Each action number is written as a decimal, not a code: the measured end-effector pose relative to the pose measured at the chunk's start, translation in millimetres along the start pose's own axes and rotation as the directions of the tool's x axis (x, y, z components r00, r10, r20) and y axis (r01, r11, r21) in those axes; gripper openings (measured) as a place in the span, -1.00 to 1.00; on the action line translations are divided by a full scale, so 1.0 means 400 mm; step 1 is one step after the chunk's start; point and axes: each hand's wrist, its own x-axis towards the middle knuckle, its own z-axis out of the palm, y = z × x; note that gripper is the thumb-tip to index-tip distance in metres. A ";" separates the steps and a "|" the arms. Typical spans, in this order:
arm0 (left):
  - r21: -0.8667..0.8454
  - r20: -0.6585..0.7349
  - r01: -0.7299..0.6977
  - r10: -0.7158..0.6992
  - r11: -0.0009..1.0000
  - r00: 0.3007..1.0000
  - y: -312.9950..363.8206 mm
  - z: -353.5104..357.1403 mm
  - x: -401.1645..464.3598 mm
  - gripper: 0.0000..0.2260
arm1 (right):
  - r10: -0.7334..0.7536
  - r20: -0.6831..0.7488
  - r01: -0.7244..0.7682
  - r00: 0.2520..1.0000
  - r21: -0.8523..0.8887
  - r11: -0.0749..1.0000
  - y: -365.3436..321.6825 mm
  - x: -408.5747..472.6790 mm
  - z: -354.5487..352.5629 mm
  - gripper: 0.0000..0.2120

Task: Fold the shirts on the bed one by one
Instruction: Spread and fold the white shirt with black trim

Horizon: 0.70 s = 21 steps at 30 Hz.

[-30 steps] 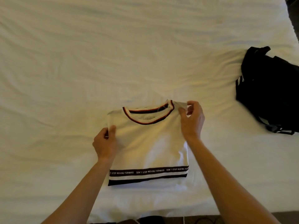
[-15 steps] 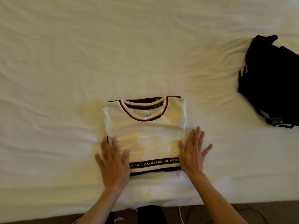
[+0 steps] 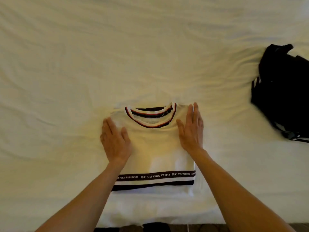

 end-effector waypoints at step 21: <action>-0.305 0.353 0.243 -0.127 0.921 0.927 -0.052 -0.045 -0.039 -0.53 | 0.379 0.248 -0.453 0.891 0.470 0.758 0.037 -0.140 0.036 -0.51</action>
